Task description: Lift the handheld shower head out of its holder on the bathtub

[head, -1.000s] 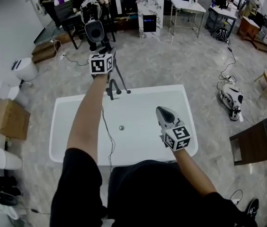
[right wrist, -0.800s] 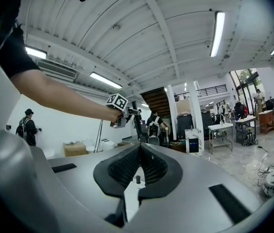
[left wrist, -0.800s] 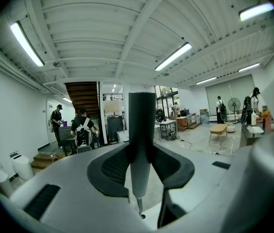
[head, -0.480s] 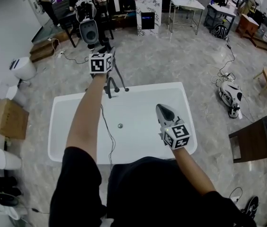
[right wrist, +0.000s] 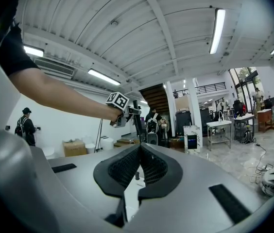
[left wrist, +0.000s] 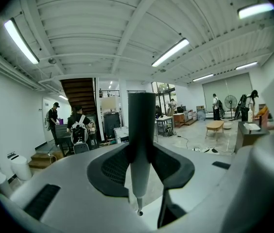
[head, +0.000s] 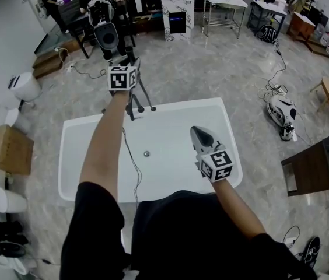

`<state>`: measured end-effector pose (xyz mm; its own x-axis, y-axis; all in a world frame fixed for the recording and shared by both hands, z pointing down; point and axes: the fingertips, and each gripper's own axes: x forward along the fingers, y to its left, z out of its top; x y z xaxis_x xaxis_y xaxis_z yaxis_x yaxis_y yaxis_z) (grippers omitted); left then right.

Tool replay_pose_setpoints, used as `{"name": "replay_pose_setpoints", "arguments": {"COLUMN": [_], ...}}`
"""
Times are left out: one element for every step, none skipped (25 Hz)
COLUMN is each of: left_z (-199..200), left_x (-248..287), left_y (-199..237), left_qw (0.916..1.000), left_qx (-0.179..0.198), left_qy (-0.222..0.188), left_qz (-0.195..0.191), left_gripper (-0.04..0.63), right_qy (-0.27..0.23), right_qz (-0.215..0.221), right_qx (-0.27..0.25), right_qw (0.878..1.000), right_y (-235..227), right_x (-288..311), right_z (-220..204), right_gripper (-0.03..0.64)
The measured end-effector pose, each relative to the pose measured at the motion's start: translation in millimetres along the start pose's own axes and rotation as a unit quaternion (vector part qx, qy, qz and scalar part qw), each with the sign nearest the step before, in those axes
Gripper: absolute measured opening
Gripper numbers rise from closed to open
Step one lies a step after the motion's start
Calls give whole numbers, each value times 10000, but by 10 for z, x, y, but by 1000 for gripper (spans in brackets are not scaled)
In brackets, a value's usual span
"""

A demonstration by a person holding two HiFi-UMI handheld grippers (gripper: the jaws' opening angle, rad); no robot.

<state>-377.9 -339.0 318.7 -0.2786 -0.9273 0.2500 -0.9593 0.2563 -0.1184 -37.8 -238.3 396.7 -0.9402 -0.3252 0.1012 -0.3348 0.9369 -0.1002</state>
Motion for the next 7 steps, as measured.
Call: {"name": "replay_pose_setpoints", "arguments": {"left_z": [-5, -10, -18, -31, -49, -69, -91], "left_x": [12, 25, 37, 48, 62, 78, 96], "left_y": [-2, 0, 6, 14, 24, 34, 45], "left_qw": [10000, 10000, 10000, 10000, 10000, 10000, 9999], "left_qx": [0, 0, -5, -18, -39, -63, -88], "left_qy": [0, 3, 11, 25, 41, 57, 72], "left_qz": [-15, -26, -32, -30, -25, -22, -19], "left_gripper": [129, 129, 129, 129, 129, 129, 129], "right_qy": [2, 4, 5, 8, 12, 18, 23], "right_qz": [-2, -3, -4, -5, -5, -5, -5], "right_qx": [2, 4, 5, 7, 10, 14, 18], "right_qw": [10000, 10000, 10000, 10000, 10000, 10000, 10000], "right_y": [2, 3, 3, 0, -5, -12, -20], "right_x": [7, 17, 30, 43, 56, 68, 82], "right_z": [-2, -2, -4, -8, -15, -24, -33], "right_gripper": [-2, -2, -2, -2, -2, -2, -2]}}
